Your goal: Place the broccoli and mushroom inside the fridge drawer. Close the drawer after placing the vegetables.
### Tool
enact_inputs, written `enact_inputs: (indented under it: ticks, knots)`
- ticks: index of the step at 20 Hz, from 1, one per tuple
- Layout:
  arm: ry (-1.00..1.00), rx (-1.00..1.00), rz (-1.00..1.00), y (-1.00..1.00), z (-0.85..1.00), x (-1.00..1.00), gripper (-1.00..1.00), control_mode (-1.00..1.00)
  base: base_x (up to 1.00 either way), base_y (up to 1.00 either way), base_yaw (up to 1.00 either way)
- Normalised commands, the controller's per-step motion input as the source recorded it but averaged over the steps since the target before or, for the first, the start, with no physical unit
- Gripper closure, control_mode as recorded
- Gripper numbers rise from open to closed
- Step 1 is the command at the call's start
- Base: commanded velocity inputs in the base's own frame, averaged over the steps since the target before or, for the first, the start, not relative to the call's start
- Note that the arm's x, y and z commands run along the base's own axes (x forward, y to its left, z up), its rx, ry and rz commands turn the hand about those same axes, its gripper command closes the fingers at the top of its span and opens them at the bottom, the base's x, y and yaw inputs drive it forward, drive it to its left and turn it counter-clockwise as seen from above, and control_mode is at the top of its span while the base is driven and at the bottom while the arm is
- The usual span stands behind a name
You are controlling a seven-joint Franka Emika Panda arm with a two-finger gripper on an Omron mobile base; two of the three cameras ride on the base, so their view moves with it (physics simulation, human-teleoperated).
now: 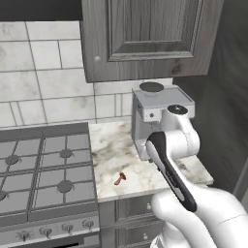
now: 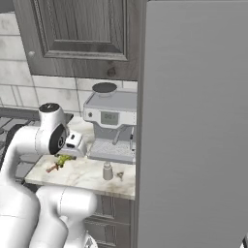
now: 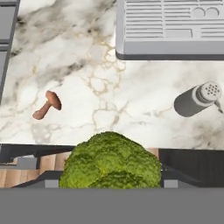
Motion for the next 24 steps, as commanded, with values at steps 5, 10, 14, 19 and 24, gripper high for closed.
enact_inputs:
  ticks: [5, 10, 14, 19, 24]
  knots:
    - [-0.08, 0.0, -0.02, -0.01, 0.74, -0.53, 1.0, -1.0, 0.0, 0.0, 0.0]
    - [-0.02, 0.0, 0.0, -0.06, 0.65, -0.08, 1.0, -1.0, 0.0, 0.0, 0.0]
    - [0.01, 0.01, 0.0, -0.09, 0.07, 0.01, 1.0, -1.0, 0.0, 0.0, 0.0]
    - [0.0, 0.0, 0.0, 0.0, 0.0, 0.05, 1.0, -1.0, 0.0, 0.0, 0.0]
    - [0.0, 0.0, 0.0, 0.03, 0.0, 0.0, 1.0, 1.0, -0.26, 0.42, -0.08]
